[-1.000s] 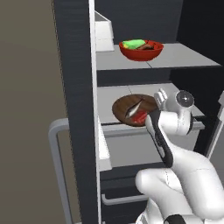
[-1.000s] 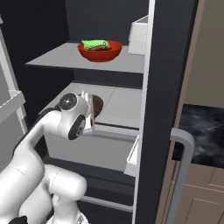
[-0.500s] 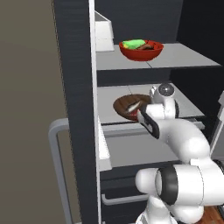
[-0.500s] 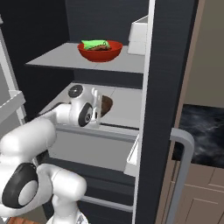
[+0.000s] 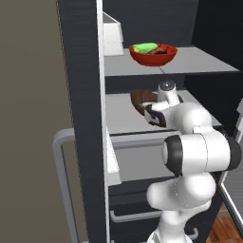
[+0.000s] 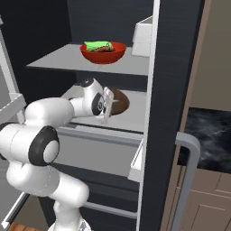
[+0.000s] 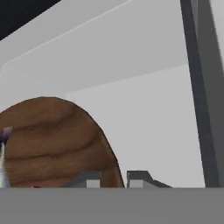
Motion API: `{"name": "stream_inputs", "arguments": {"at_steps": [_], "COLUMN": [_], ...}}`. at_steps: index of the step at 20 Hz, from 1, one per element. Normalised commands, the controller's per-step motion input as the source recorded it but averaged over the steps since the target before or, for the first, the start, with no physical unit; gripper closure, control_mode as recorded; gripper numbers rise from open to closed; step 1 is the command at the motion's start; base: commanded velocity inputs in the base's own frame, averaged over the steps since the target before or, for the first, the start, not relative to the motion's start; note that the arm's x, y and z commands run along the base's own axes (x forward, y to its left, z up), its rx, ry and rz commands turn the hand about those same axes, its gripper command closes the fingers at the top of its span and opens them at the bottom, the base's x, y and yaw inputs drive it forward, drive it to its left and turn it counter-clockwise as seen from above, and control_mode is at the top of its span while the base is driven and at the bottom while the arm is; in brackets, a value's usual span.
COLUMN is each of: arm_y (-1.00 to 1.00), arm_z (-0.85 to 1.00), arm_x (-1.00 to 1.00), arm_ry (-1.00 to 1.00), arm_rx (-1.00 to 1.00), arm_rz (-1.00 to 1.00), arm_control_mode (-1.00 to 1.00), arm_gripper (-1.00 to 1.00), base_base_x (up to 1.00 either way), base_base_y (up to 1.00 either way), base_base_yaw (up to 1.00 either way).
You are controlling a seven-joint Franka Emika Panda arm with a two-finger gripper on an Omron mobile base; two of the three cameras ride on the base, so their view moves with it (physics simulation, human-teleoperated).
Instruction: Place the bowl with the corn and potato on the top shelf of the fridge. Place the bowl with the fish and steak on the second highest shelf of the fridge.
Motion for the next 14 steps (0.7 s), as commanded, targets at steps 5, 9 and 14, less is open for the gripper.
{"name": "stream_inputs", "arguments": {"at_steps": [5,9,14], "arm_y": [0.00,0.00,0.00], "arm_z": [0.00,0.00,0.01], "arm_x": [0.21,-0.28,-0.85], "arm_ry": [0.01,0.00,-0.04], "arm_rx": [0.00,0.00,0.00], "arm_rz": [-0.03,0.00,0.00], "arm_control_mode": [-1.00,-1.00,-1.00], "arm_gripper": [-1.00,-1.00,-1.00], "base_base_x": [0.00,0.00,0.00], "base_base_y": [0.00,0.00,0.00], "base_base_yaw": [0.00,0.00,0.00]}}
